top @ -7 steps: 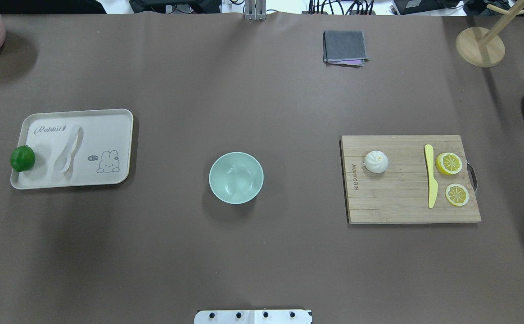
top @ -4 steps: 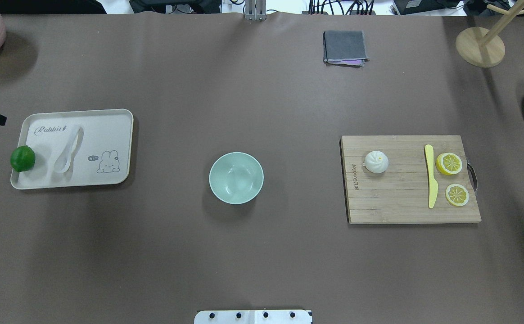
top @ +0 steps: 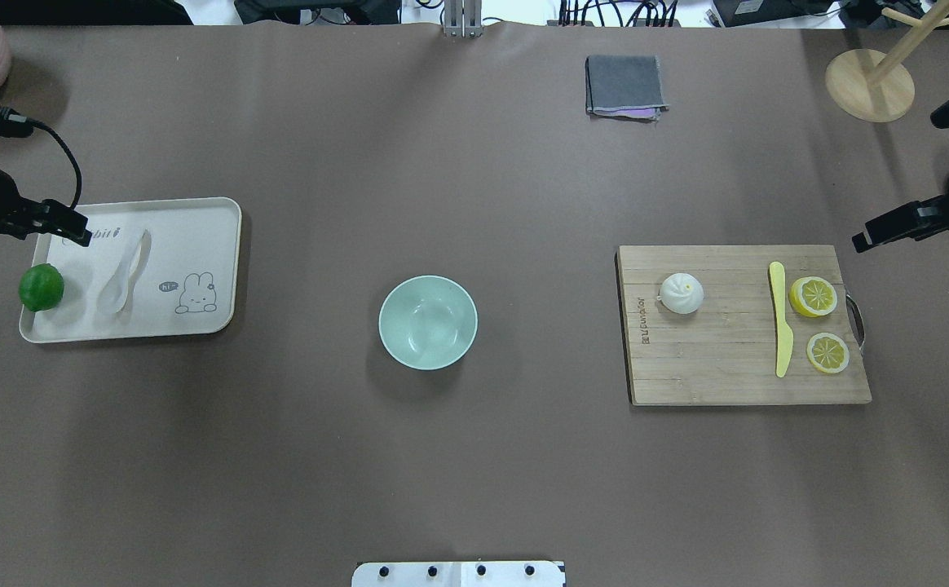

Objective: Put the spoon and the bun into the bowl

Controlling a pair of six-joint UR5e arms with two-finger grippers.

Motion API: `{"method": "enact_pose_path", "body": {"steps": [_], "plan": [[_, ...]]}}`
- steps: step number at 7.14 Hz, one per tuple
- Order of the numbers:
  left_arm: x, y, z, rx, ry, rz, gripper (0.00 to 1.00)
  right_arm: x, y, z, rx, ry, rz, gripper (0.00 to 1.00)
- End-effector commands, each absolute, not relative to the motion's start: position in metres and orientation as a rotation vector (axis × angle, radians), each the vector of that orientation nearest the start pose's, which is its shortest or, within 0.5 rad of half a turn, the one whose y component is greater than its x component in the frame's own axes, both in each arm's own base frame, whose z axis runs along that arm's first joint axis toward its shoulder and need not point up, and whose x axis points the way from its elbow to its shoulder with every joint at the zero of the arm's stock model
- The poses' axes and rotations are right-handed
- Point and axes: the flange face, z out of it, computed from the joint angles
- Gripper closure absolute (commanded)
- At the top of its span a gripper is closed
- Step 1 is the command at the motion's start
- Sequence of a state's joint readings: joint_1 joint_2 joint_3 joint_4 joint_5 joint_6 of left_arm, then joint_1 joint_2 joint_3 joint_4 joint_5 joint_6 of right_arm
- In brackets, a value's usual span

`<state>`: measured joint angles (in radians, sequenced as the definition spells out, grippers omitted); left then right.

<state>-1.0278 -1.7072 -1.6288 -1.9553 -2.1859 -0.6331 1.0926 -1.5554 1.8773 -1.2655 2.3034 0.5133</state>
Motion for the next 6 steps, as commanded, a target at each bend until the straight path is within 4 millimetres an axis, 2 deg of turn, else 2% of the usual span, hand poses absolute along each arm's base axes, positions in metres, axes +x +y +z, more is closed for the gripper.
{"method": "enact_pose_path", "body": {"steps": [1, 3, 4, 6], "plan": [[0.272, -0.526, 0.523, 0.109, 0.804, 0.148, 0.08, -0.222, -0.474, 0.442, 0.192, -0.904, -0.233, 0.00], [0.304, -0.535, 0.518, 0.099, 0.805, 0.188, 0.15, -0.238, -0.469, 0.439, 0.183, -0.909, -0.260, 0.01], [0.310, -0.534, 0.516, 0.099, 0.805, 0.197, 0.25, -0.242, -0.468, 0.437, 0.183, -0.910, -0.269, 0.01], [0.315, -0.538, 0.525, 0.114, 0.759, 0.189, 0.43, -0.249, -0.468, 0.433, 0.186, -0.914, -0.281, 0.01]]}}
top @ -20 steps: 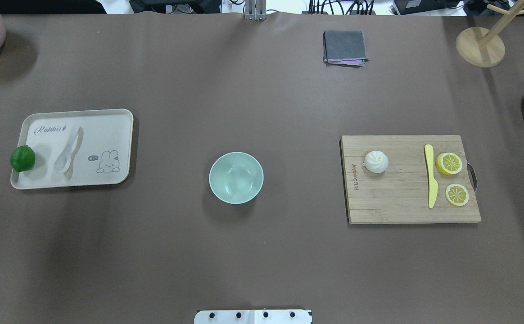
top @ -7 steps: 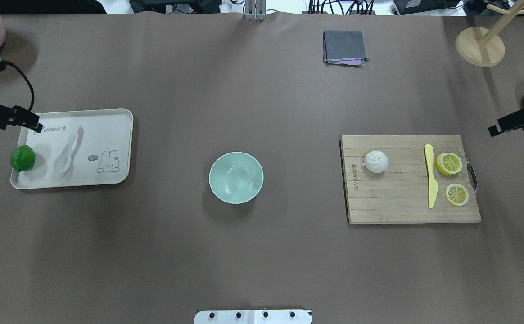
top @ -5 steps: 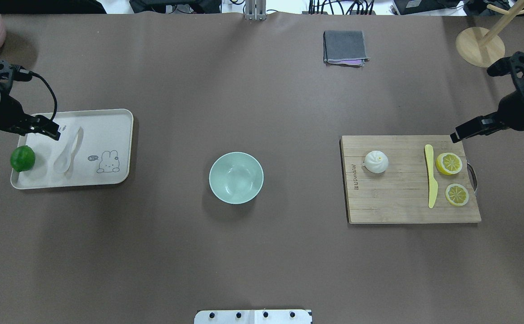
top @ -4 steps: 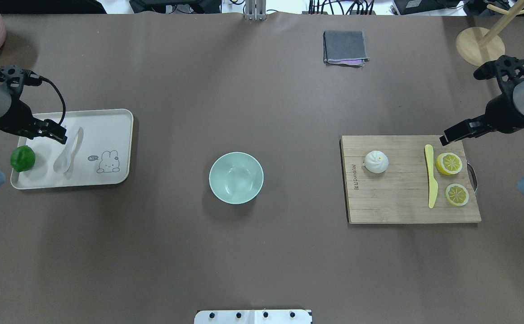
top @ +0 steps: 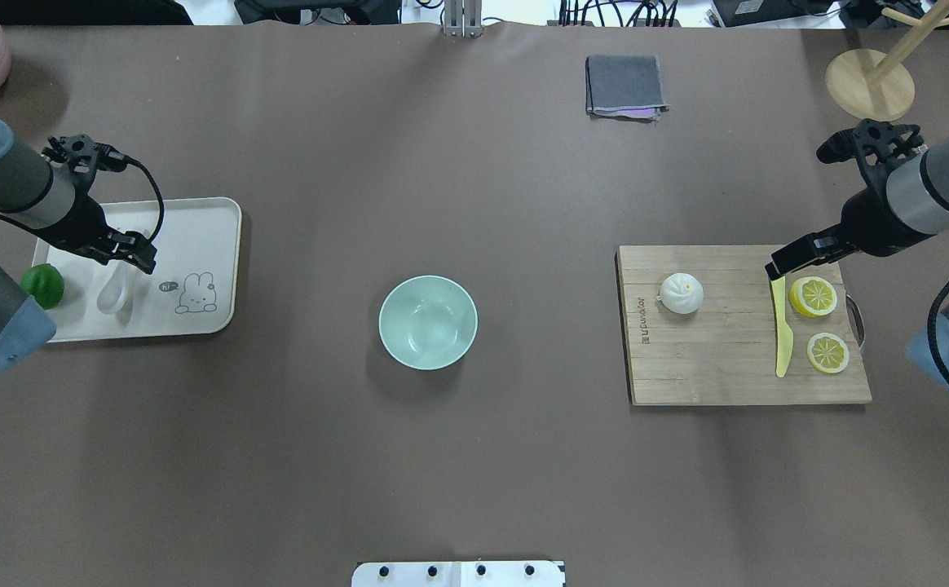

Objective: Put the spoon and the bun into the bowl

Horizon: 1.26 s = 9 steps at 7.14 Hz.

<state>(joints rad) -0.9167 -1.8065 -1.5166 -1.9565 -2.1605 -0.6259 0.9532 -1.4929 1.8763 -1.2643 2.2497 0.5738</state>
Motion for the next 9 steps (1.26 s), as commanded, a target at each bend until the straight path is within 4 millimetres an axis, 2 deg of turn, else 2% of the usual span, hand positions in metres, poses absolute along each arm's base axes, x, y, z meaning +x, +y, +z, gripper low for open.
{"method": "enact_pose_path", "body": {"steps": [1, 2, 3, 4, 5, 6, 7, 8, 9], "plan": [[0.315, -0.539, 0.529, 0.117, 0.746, 0.188, 0.55, -0.249, -0.468, 0.433, 0.184, -0.916, -0.282, 0.02], [0.315, -0.539, 0.528, 0.116, 0.747, 0.188, 0.88, -0.249, -0.467, 0.431, 0.184, -0.921, -0.285, 0.02], [0.318, -0.542, 0.518, 0.122, 0.759, 0.192, 1.00, -0.249, -0.467, 0.431, 0.184, -0.921, -0.285, 0.02], [0.321, -0.544, 0.508, 0.130, 0.772, 0.198, 1.00, -0.249, -0.467, 0.429, 0.186, -0.923, -0.284, 0.02], [0.325, -0.547, 0.487, 0.146, 0.797, 0.200, 1.00, -0.251, -0.470, 0.424, 0.191, -0.926, -0.276, 0.02], [0.331, -0.548, 0.445, 0.142, 0.880, 0.188, 1.00, -0.257, -0.473, 0.419, 0.180, -0.929, -0.245, 0.03], [0.354, -0.557, 0.380, 0.134, 0.961, 0.104, 1.00, -0.278, -0.472, 0.406, 0.172, -0.927, -0.202, 0.03], [0.405, -0.543, 0.330, 0.107, 1.012, 0.094, 1.00, -0.310, -0.464, 0.397, 0.180, -0.899, -0.170, 0.03], [0.435, -0.533, 0.295, 0.094, 1.045, 0.094, 1.00, -0.324, -0.461, 0.396, 0.178, -0.890, -0.172, 0.03]]}}
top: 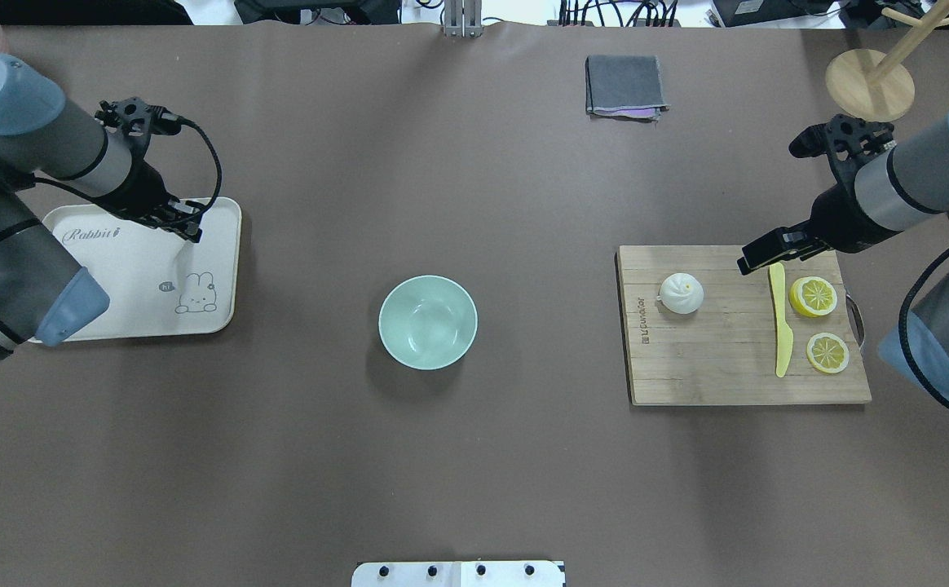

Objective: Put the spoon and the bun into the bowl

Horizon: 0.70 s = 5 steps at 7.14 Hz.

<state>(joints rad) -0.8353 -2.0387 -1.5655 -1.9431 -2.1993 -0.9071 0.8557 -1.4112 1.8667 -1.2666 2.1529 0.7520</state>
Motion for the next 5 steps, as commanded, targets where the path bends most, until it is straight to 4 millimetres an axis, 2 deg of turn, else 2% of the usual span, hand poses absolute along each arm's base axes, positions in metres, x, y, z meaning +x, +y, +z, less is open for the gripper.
{"method": "enact_pose_path", "body": {"steps": [1, 2, 3, 5], "plan": [[0.461, -0.526, 0.271, 0.108, 1.047, 0.059, 1.00, -0.339, -0.462, 0.403, 0.173, -0.868, -0.175, 0.03], [0.500, -0.511, 0.243, 0.110, 1.056, 0.032, 1.00, -0.354, -0.473, 0.412, 0.174, -0.838, -0.168, 0.04], [0.523, -0.495, 0.224, 0.107, 1.069, 0.010, 1.00, -0.363, -0.476, 0.413, 0.167, -0.836, -0.174, 0.05], [0.532, -0.489, 0.205, 0.110, 1.086, 0.006, 1.00, -0.369, -0.472, 0.412, 0.163, -0.836, -0.185, 0.06]]}}
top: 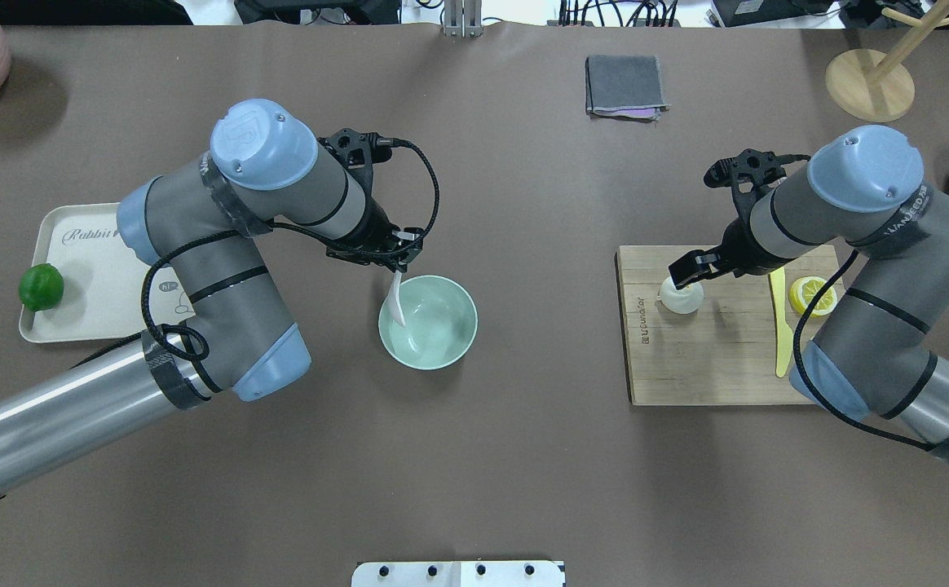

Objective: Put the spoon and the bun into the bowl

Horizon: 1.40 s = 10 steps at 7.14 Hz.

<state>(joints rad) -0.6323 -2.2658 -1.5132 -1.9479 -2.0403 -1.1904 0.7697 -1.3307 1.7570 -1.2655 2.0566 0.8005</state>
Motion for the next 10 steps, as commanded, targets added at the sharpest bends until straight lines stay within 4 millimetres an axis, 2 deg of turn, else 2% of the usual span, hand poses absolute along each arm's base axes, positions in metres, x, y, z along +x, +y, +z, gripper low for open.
{"method": "enact_pose_path", "body": {"steps": [1, 2, 3, 4, 5, 6, 7, 8, 9, 10], "plan": [[0.539, -0.485, 0.208, 0.112, 1.080, 0.010, 1.00, -0.374, -0.471, 0.415, 0.161, -0.830, -0.189, 0.06], [0.540, -0.486, 0.209, 0.118, 1.075, 0.004, 0.79, -0.376, -0.469, 0.416, 0.160, -0.827, -0.192, 0.08], [0.539, -0.486, 0.207, 0.119, 1.077, 0.004, 0.23, -0.377, -0.469, 0.416, 0.160, -0.827, -0.193, 0.15], [0.537, -0.487, 0.207, 0.121, 1.078, 0.001, 0.03, -0.383, -0.465, 0.417, 0.164, -0.818, -0.200, 0.23], [0.534, -0.490, 0.206, 0.124, 1.077, -0.005, 0.03, -0.387, -0.463, 0.416, 0.172, -0.814, -0.205, 0.37], [0.524, -0.500, 0.210, 0.131, 1.068, -0.022, 0.03, -0.387, -0.463, 0.415, 0.177, -0.814, -0.214, 0.59], [0.506, -0.516, 0.218, 0.140, 1.060, -0.044, 0.03, -0.388, -0.461, 0.415, 0.173, -0.816, -0.223, 0.83], [0.498, -0.522, 0.228, 0.138, 1.050, -0.057, 0.03, -0.388, -0.460, 0.411, 0.174, -0.824, -0.219, 1.00], [0.485, -0.531, 0.237, 0.129, 1.046, -0.070, 0.03, -0.387, -0.459, 0.402, 0.184, -0.838, -0.223, 1.00], [0.455, -0.550, 0.238, 0.116, 1.069, -0.045, 0.03, -0.385, -0.457, 0.373, 0.223, -0.869, -0.228, 1.00]]}}
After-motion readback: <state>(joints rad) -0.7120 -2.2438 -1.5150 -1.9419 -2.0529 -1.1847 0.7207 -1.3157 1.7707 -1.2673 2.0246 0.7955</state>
